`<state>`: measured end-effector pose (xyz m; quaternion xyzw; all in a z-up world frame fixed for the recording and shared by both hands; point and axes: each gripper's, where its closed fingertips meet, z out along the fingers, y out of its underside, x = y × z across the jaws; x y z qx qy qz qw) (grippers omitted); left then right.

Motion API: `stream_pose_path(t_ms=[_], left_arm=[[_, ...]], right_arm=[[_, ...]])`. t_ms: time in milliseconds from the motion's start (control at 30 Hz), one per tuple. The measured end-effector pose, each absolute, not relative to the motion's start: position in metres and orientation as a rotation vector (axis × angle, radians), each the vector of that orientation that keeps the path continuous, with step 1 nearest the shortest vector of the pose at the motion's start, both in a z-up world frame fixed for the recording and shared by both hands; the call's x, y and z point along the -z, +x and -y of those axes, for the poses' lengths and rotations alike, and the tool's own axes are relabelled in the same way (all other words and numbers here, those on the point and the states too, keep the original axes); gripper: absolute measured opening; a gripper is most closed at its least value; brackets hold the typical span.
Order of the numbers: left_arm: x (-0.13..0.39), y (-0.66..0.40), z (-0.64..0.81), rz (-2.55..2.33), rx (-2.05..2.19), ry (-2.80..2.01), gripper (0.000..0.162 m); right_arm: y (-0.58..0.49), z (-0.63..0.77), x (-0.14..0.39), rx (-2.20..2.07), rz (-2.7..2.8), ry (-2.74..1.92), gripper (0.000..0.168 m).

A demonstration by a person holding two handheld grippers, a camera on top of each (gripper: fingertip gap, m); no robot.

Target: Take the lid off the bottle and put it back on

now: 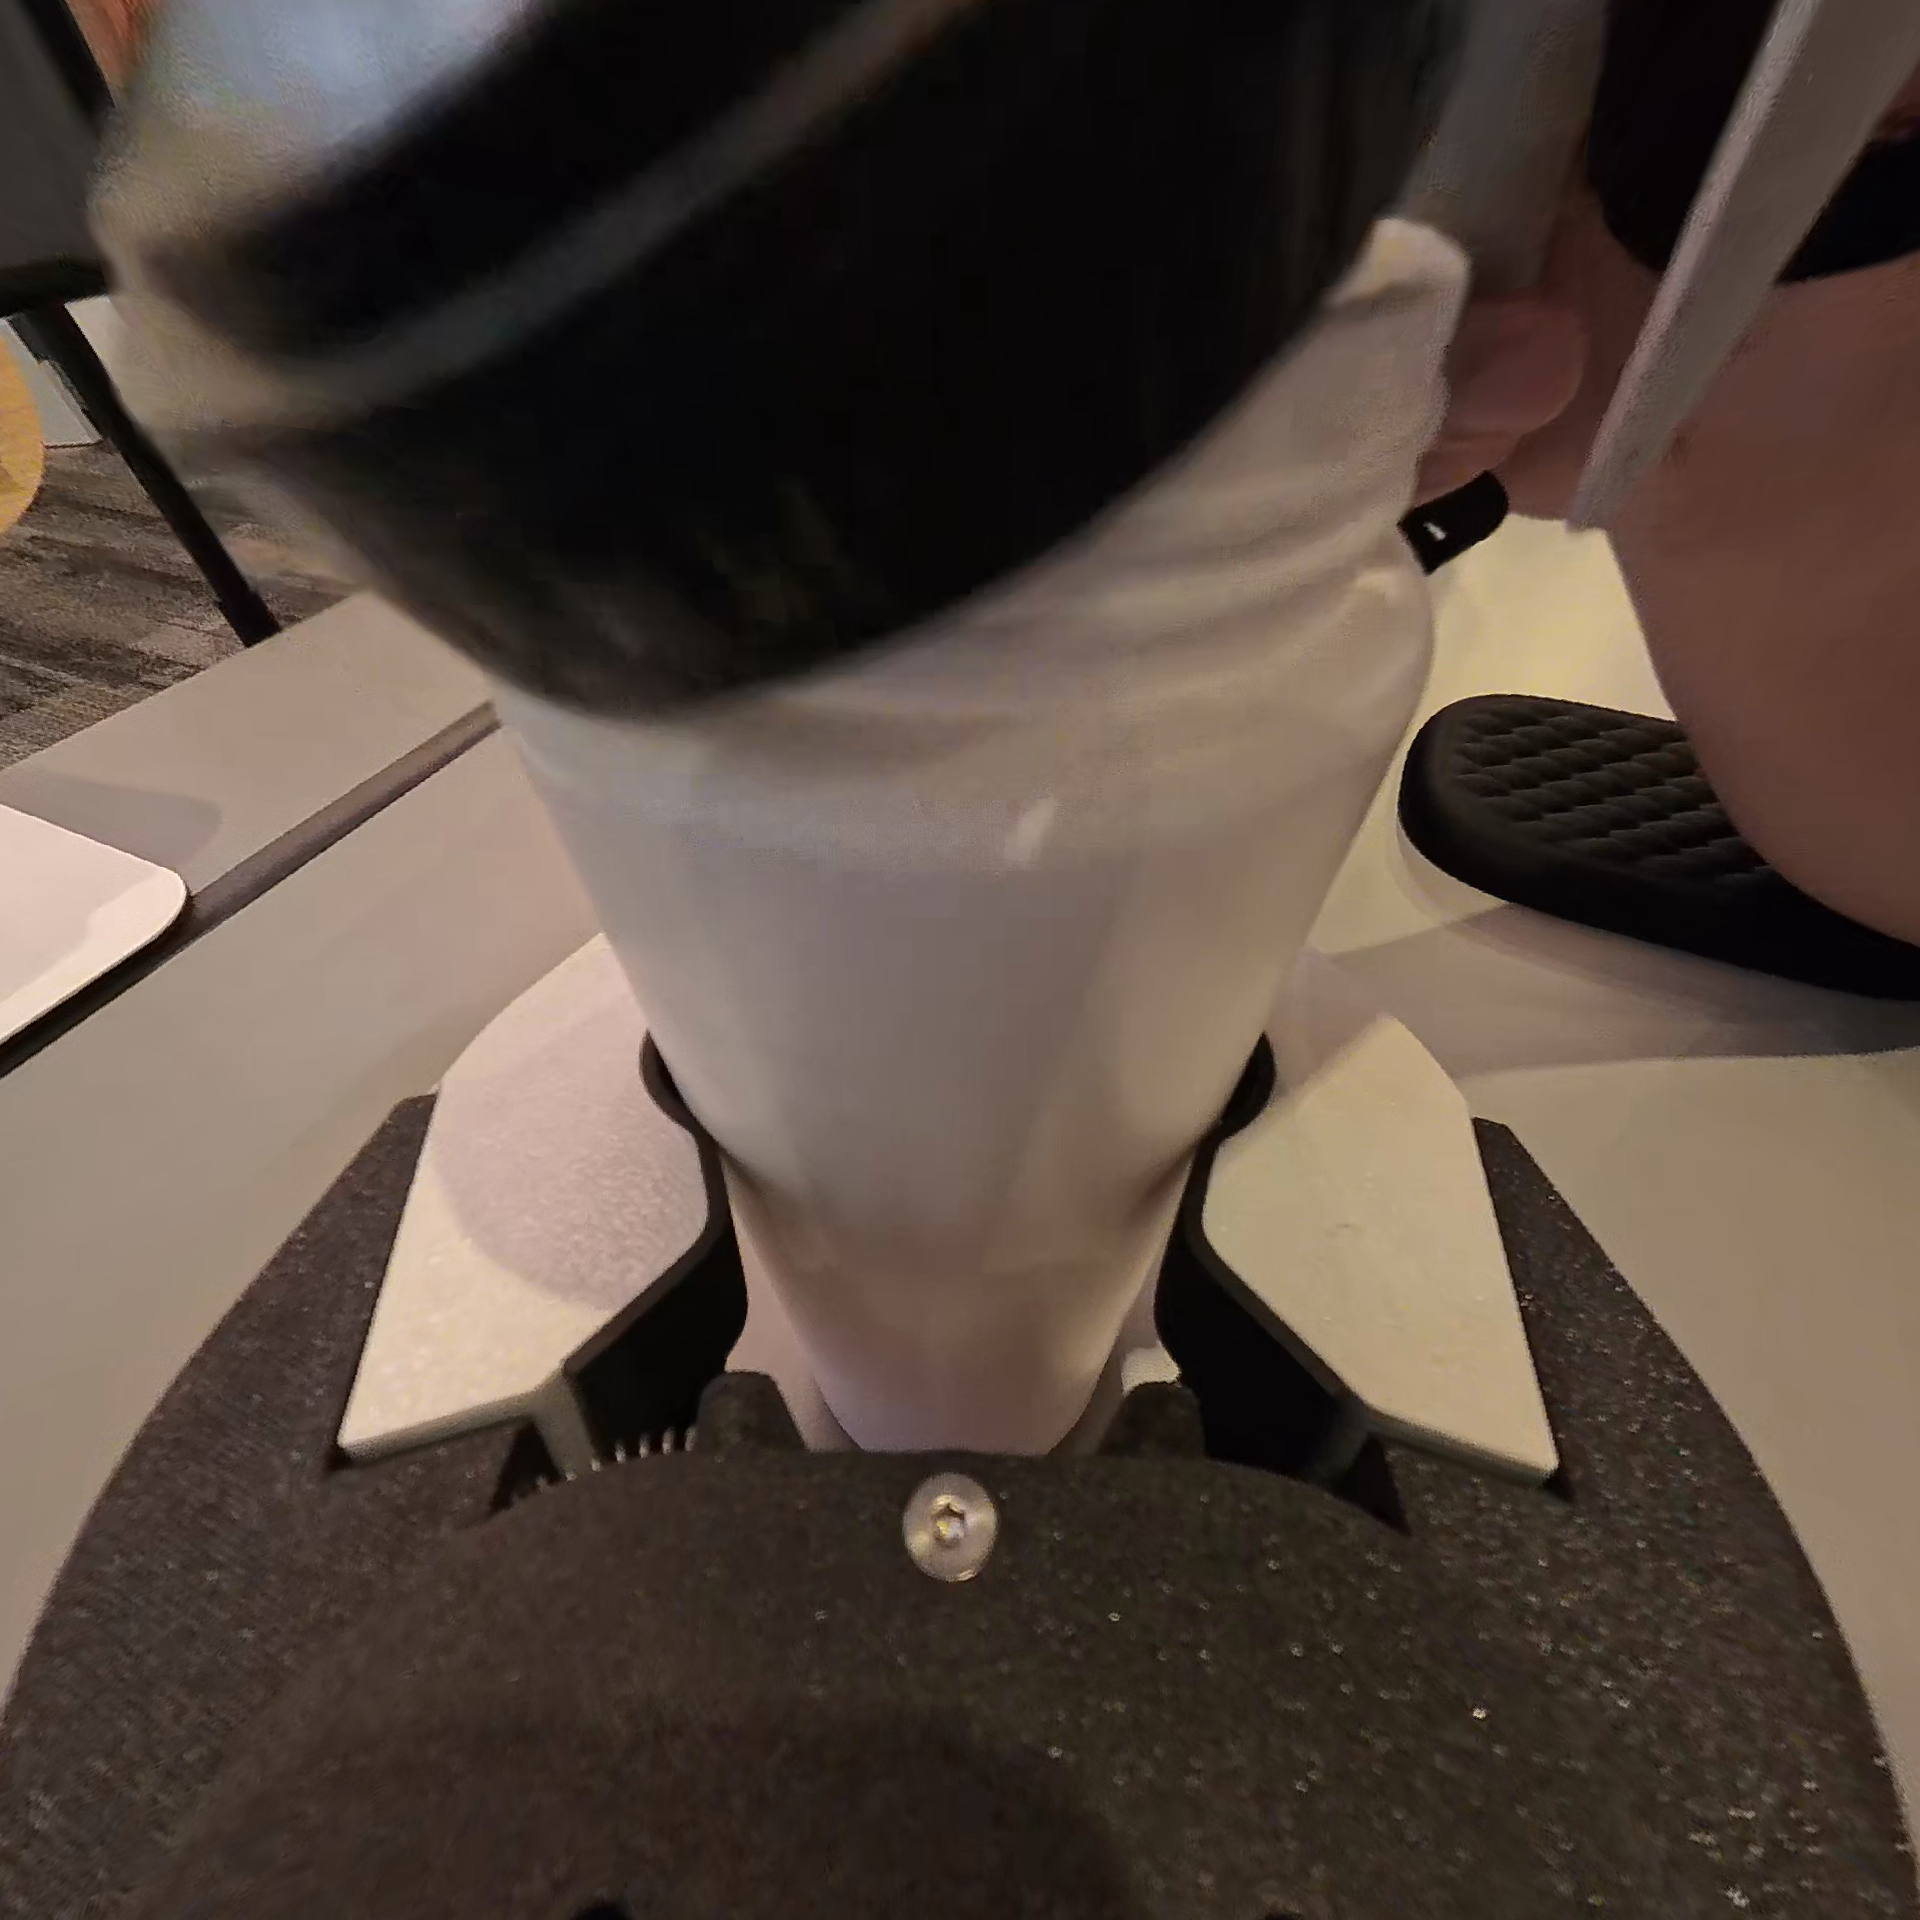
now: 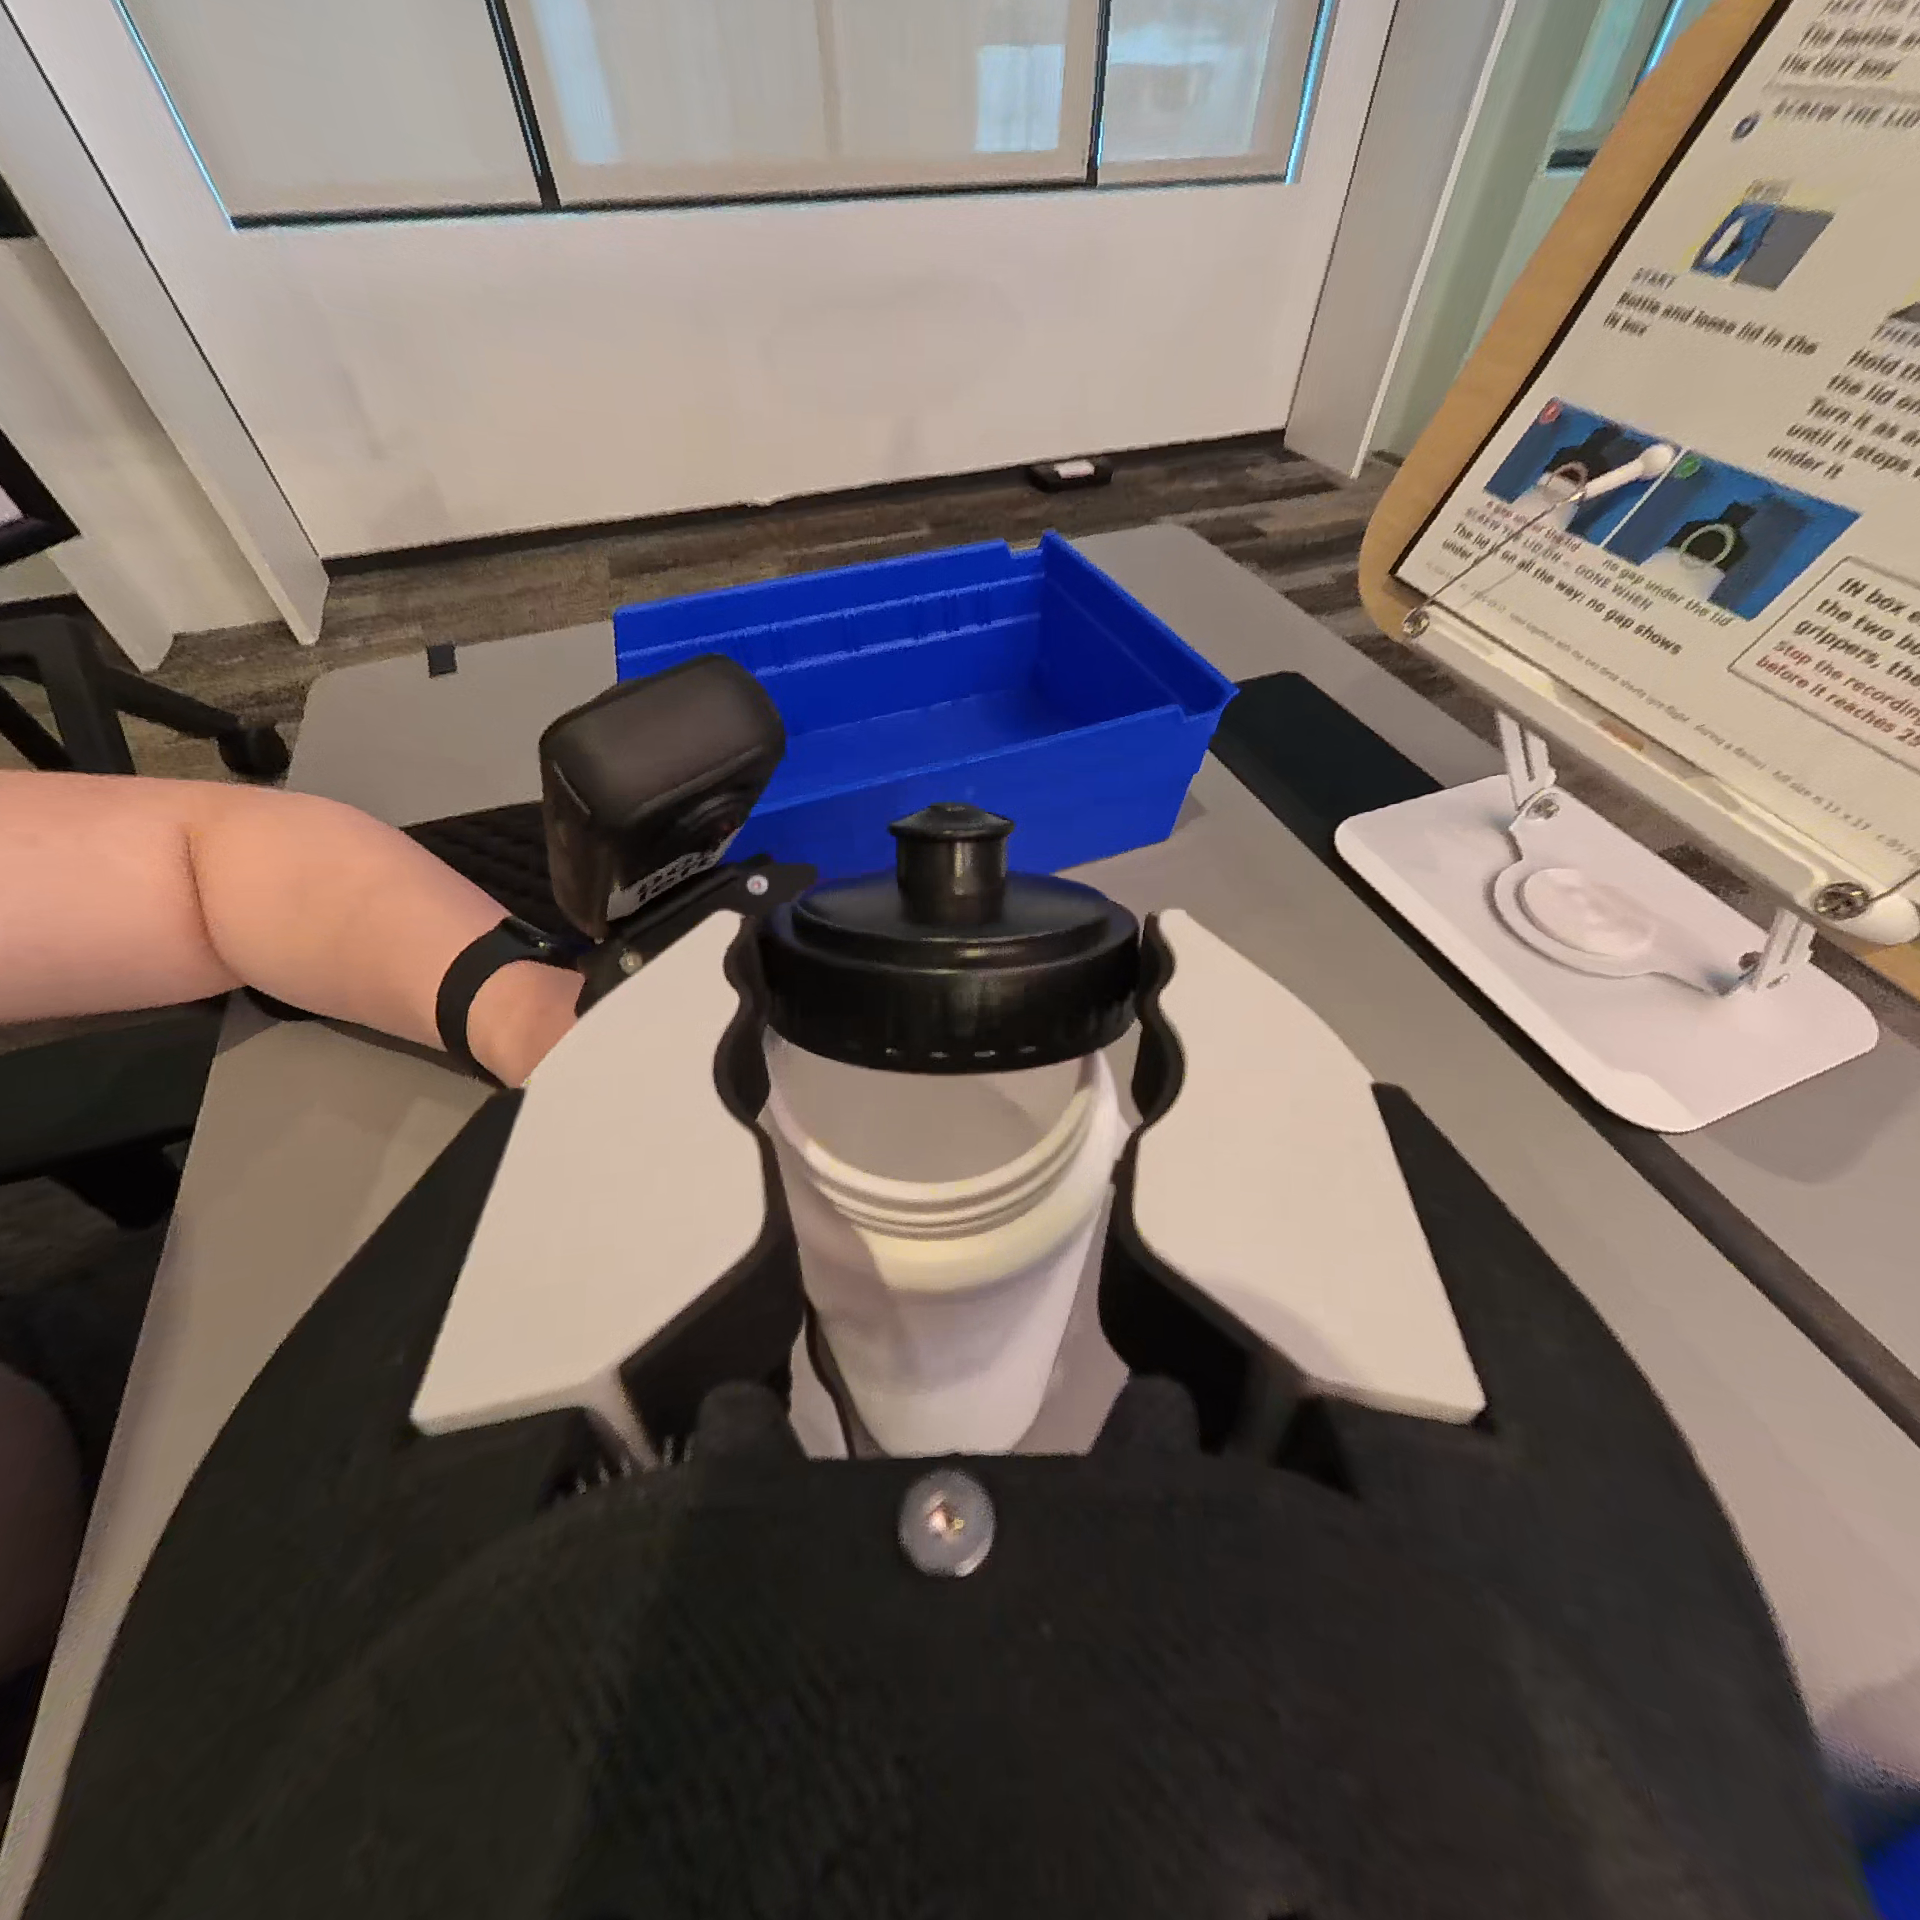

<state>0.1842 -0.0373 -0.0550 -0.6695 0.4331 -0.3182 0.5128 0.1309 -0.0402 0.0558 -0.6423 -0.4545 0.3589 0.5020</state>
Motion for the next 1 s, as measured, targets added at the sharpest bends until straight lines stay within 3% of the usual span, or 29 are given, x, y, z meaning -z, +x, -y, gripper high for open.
stream_pose_path(t_ms=[133,267,433,667,1000], left_arm=[[0.055,0.183,0.037,-1.037,0.762,-1.613,0.100],[0.055,0.177,0.035,-1.023,0.741,-1.629,0.100],[0.055,0.172,0.030,-1.008,0.730,-1.637,0.100],[0.055,0.171,0.030,-1.004,0.731,-1.634,0.101],[0.055,0.171,0.030,-1.005,0.732,-1.636,0.101]], right_arm=[[0.157,0.032,-0.085,-0.916,0.984,-1.465,0.071],[0.260,-0.018,-0.101,-0.665,0.782,-1.530,0.070],[0.399,-0.091,-0.022,-0.417,0.414,-1.887,0.071],[0.446,-0.128,0.080,-0.235,0.270,-2.132,0.071],[0.467,-0.129,0.115,-0.074,0.278,-2.251,0.071]])
